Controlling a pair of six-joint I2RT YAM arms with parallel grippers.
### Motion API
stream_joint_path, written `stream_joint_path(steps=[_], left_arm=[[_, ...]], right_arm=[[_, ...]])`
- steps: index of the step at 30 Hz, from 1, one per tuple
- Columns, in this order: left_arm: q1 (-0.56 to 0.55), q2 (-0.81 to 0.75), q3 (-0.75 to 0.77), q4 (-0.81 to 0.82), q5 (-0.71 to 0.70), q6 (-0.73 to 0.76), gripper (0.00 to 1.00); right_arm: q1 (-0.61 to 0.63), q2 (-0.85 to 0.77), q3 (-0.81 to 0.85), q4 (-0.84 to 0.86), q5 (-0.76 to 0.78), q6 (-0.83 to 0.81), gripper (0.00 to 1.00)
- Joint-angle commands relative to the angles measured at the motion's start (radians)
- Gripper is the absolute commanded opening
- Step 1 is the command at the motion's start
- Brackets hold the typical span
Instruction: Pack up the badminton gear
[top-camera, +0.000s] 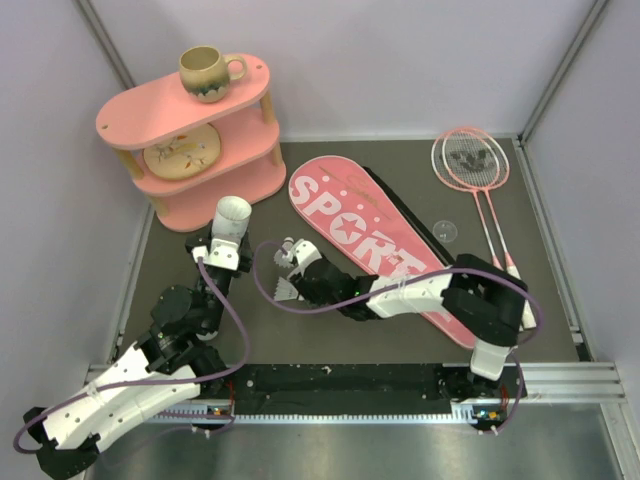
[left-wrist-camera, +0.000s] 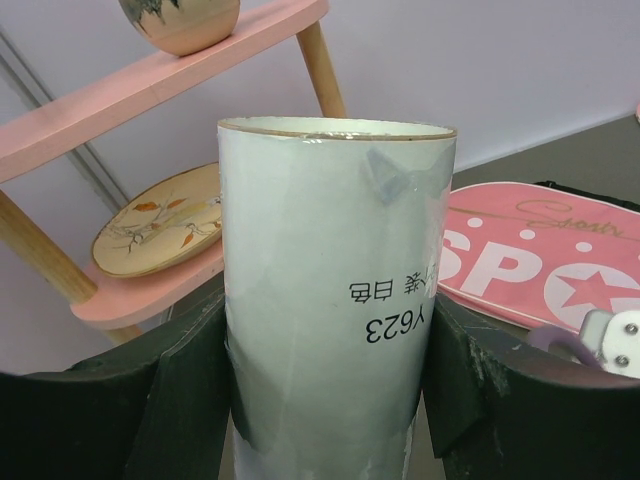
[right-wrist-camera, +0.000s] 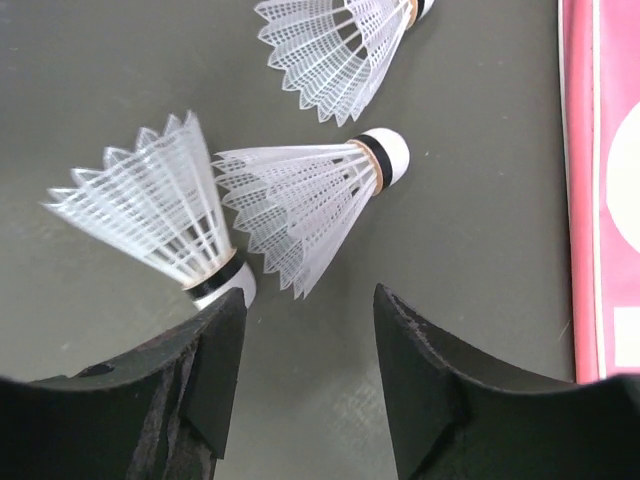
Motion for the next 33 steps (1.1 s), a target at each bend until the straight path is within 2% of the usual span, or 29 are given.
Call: stream_joint_path(steps=[1, 9, 12, 17, 18, 20, 28, 31, 33], left_arm=[[0.000, -0.017, 0.000, 0.064, 0.006, 0.008, 0.22], [0.002, -0.016, 0.000, 0.062, 0.015, 0.006, 0.22], [0.002, -0.013, -0.002, 0.062, 0.018, 0.006, 0.22], [0.002, -0.006, -0.002, 0.061, 0.033, 0.003, 0.22], [0.002, -0.005, -0.003, 0.059, 0.038, 0.003, 0.22], [0.000, -0.003, -0.005, 0.059, 0.050, 0.000, 0.22], [0.002, 0.023, -0.008, 0.056, 0.114, -0.015, 0.23], [0.002, 0.033, -0.006, 0.050, 0.170, -0.023, 0.23], [0.002, 0.040, -0.006, 0.049, 0.184, -0.029, 0.23]], right_arm=[[0.017, 0.063, 0.066, 0.137, 0.154, -0.083, 0.52], [0.019, 0.157, 0.119, 0.189, 0.202, -0.090, 0.46], [0.017, 0.174, 0.147, 0.178, 0.235, -0.079, 0.41], [0.017, 0.168, 0.172, 0.111, 0.329, -0.039, 0.13], [0.017, 0.153, 0.143, 0.120, 0.331, -0.033, 0.07], [0.012, 0.094, 0.109, 0.132, 0.331, -0.022, 0.00], [-0.047, -0.183, -0.097, 0.140, 0.289, 0.041, 0.00], [-0.121, -0.314, -0.172, 0.108, 0.207, 0.093, 0.00], [-0.165, -0.407, -0.219, 0.091, 0.098, 0.122, 0.00]])
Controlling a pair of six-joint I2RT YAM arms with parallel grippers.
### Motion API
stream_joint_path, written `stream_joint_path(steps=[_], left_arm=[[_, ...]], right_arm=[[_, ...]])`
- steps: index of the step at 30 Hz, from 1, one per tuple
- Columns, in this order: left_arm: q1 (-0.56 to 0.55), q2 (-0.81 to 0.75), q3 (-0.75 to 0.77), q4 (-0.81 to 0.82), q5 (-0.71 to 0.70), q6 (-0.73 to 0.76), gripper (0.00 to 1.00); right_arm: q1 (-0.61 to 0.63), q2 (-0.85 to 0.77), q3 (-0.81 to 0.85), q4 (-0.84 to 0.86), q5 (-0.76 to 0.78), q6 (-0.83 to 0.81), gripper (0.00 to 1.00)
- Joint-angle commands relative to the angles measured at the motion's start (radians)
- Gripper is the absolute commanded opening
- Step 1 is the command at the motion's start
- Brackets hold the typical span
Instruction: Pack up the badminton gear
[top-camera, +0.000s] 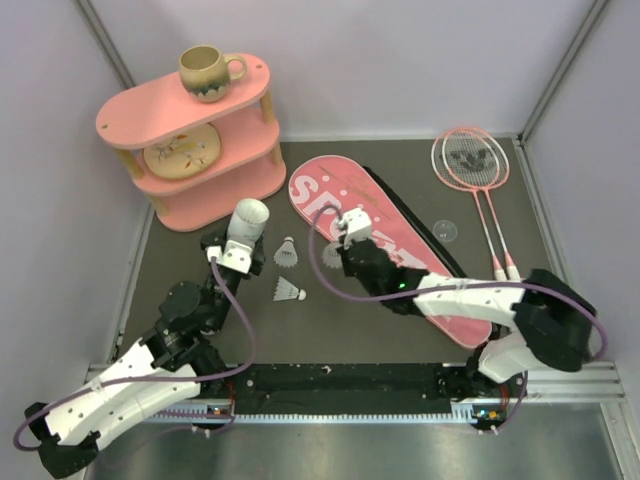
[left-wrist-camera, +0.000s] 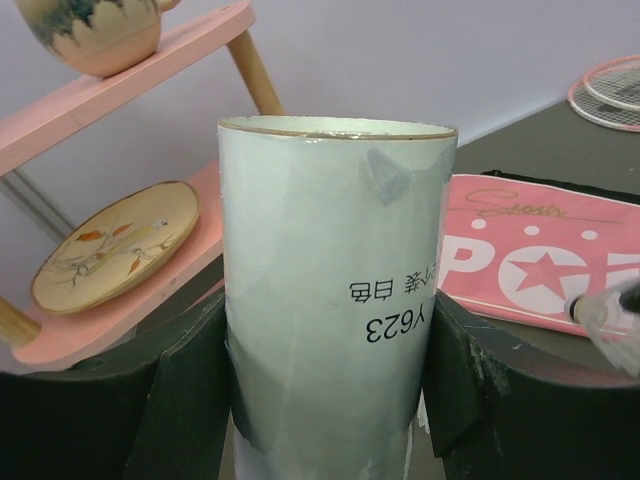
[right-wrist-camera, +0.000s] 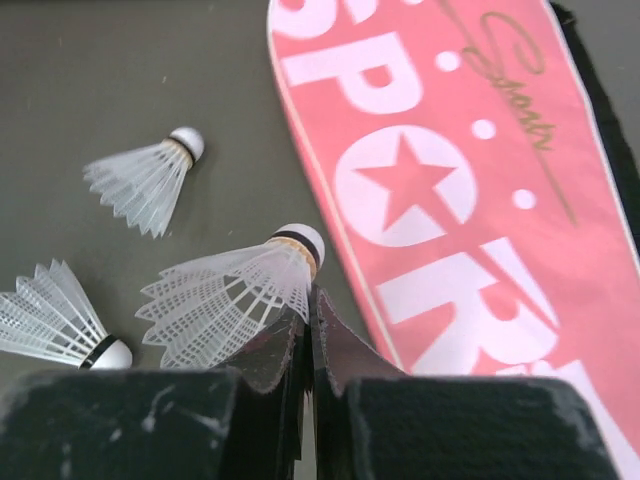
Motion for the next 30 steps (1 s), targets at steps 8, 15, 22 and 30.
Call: stream_joint_path(steps=[8, 15, 22, 30], left_arm=[[0.000, 0.024, -0.009, 0.036, 0.416, -0.036, 0.24], [0.000, 0.068, 0.009, 0.007, 0.631, -0.056, 0.24], [0.000, 0.086, 0.016, -0.001, 0.670, -0.059, 0.24], [0.000, 0.093, 0.016, -0.004, 0.703, -0.057, 0.24]], right_arm=[[-0.303, -0.311, 0.098, -0.406, -0.762, 0.206, 0.00], [-0.303, -0.430, 0.363, -0.730, -0.774, 0.223, 0.00], [-0.302, -0.524, 0.458, -0.787, -0.870, 0.260, 0.00], [-0.219, -0.459, 0.535, -0.790, -0.890, 0.252, 0.00]])
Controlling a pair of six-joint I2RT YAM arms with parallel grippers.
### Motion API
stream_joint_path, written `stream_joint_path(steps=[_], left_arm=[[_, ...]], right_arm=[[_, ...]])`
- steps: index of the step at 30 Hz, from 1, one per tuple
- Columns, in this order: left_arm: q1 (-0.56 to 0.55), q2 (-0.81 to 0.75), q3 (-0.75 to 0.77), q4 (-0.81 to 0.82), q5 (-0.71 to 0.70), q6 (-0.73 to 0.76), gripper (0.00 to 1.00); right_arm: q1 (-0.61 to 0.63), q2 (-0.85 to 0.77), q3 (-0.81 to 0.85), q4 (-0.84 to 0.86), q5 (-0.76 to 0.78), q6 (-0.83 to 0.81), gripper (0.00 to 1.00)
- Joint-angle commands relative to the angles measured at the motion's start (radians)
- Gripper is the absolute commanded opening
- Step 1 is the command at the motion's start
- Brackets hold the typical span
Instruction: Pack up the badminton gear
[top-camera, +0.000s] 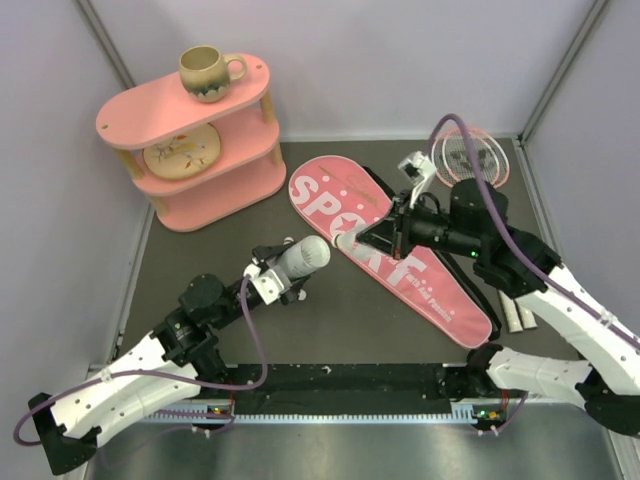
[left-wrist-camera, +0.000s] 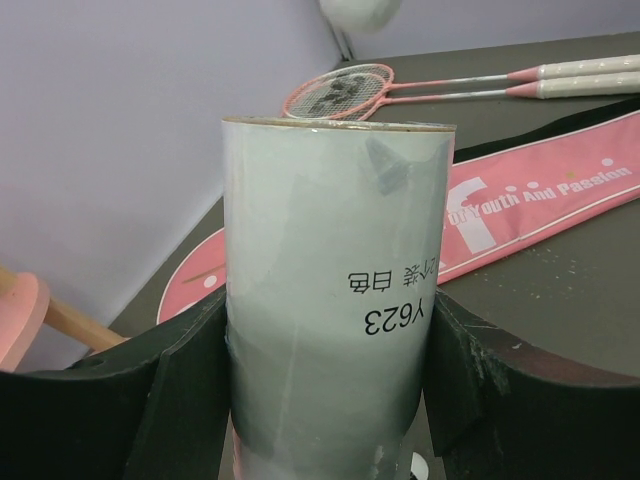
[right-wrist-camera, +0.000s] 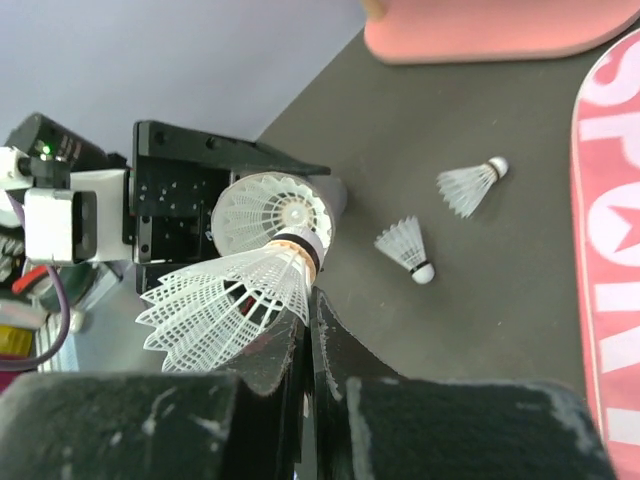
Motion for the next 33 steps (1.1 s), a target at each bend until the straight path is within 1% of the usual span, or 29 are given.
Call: stream_joint_path(steps=[1, 5, 7, 8, 10, 11, 13, 14, 17, 24, 29, 33], left_arm=[[0.000, 0.000, 0.031, 0.045, 0.044, -0.021, 0.24], [0.000, 0.000, 0.032, 0.041, 0.044, -0.020, 0.24], [0.000, -0.006, 0.031, 0.041, 0.044, -0.018, 0.24], [0.000, -0.007, 0.031, 0.041, 0.041, -0.017, 0.24], [0.000, -0.009, 0.032, 0.042, 0.040, -0.017, 0.24], [0.000, -0.010, 0.032, 0.041, 0.037, -0.018, 0.24], [0.000, -0.012, 0.032, 0.041, 0.037, -0.018, 0.24], [-0.001, -0.013, 0.032, 0.041, 0.038, -0.017, 0.24], [-0.001, -0.012, 0.032, 0.042, 0.041, -0.020, 0.24], [0.000, -0.010, 0.035, 0.041, 0.052, -0.025, 0.24], [0.000, -0.015, 0.032, 0.041, 0.047, -0.021, 0.24], [-0.001, -0.015, 0.034, 0.039, 0.047, -0.021, 0.24]], right_arm=[[0.058, 0.080, 0.067, -0.024, -0.016, 0.003, 0.00], [0.111, 0.140, 0.104, -0.018, 0.005, -0.004, 0.00], [0.119, 0.162, 0.118, -0.014, 0.019, -0.001, 0.00], [0.121, 0.180, 0.123, -0.014, 0.036, 0.004, 0.02], [0.122, 0.189, 0.124, -0.014, 0.047, 0.004, 0.12], [0.122, 0.194, 0.121, -0.015, 0.058, 0.001, 0.25], [0.121, 0.196, 0.117, -0.018, 0.076, -0.004, 0.35], [0.122, 0.197, 0.112, -0.021, 0.082, -0.010, 0.42], [0.122, 0.205, 0.107, -0.026, 0.088, -0.013, 0.48], [0.125, 0.271, 0.135, -0.021, 0.061, -0.013, 0.50], [0.144, 0.372, 0.193, -0.017, 0.064, -0.005, 0.50], [0.194, 0.467, 0.248, -0.020, 0.079, -0.002, 0.50]])
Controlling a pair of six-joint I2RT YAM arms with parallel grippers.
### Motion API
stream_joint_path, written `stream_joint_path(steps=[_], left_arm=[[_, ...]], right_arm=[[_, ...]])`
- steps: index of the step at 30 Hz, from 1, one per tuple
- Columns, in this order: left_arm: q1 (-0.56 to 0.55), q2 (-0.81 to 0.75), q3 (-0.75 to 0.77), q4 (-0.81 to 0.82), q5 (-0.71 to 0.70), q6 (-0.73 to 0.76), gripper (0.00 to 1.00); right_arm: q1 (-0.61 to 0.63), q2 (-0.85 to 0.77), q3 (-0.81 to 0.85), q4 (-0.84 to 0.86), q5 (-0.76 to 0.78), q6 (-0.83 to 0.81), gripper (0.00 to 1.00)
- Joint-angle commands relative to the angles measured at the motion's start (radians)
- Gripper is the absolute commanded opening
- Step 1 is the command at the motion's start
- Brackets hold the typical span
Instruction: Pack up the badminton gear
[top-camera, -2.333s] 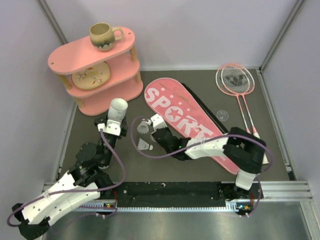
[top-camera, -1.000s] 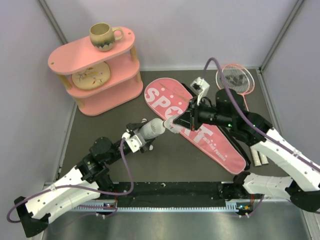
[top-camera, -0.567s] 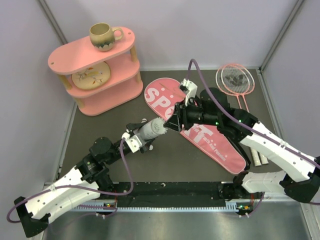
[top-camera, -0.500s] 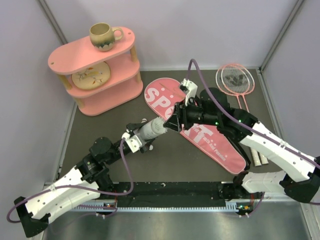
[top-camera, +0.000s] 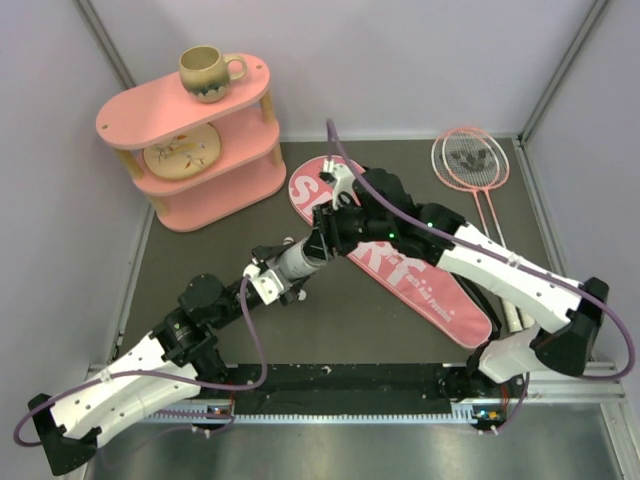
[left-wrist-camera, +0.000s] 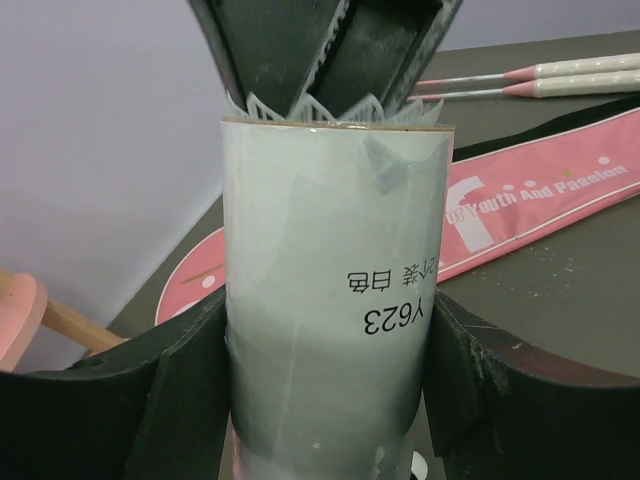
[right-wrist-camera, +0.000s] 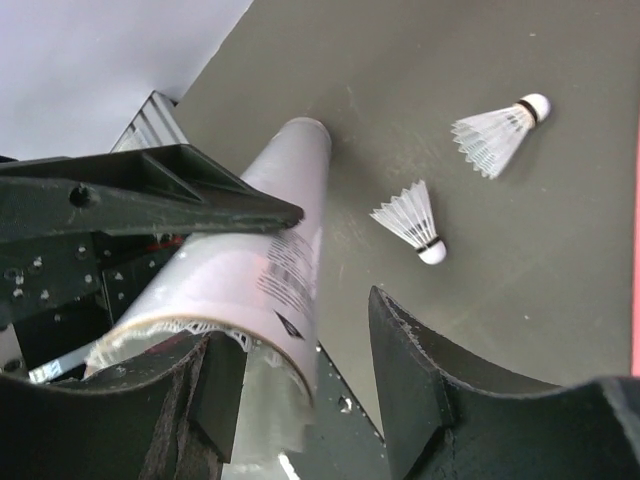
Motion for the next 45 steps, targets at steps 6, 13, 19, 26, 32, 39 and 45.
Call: stream_joint_path(steps=[6, 13, 19, 26, 32, 39, 45], left_arm=[[-0.001, -0.018, 0.034, 0.047, -0.002, -0.018, 0.24], [-0.003, -0.030, 0.034, 0.052, -0.132, -0.019, 0.24], [-0.003, -0.052, 0.034, 0.072, -0.414, -0.010, 0.24], [-0.001, -0.082, 0.035, 0.105, -0.741, 0.019, 0.24], [-0.003, -0.130, 0.019, 0.141, -0.791, 0.036, 0.25], [-0.001, -0.152, 0.020, 0.135, -0.798, 0.035, 0.25], [-0.001, -0.167, 0.016, 0.138, -0.802, 0.039, 0.25]], right_arm=[[0.101, 0.132, 0.114, 0.028, 0.094, -0.001, 0.51], [0.099, -0.053, 0.014, 0.087, 0.207, -0.028, 0.56], [0.093, -0.305, -0.329, 0.414, 0.453, -0.024, 0.72], [0.090, -0.227, -0.580, 0.764, 0.458, -0.134, 0.74], [0.099, 0.015, -0.529, 0.793, 0.444, -0.201, 0.73], [0.133, 0.290, -0.517, 1.061, 0.470, -0.361, 0.67], [0.133, 0.471, -0.443, 1.164, 0.451, -0.419, 0.64]])
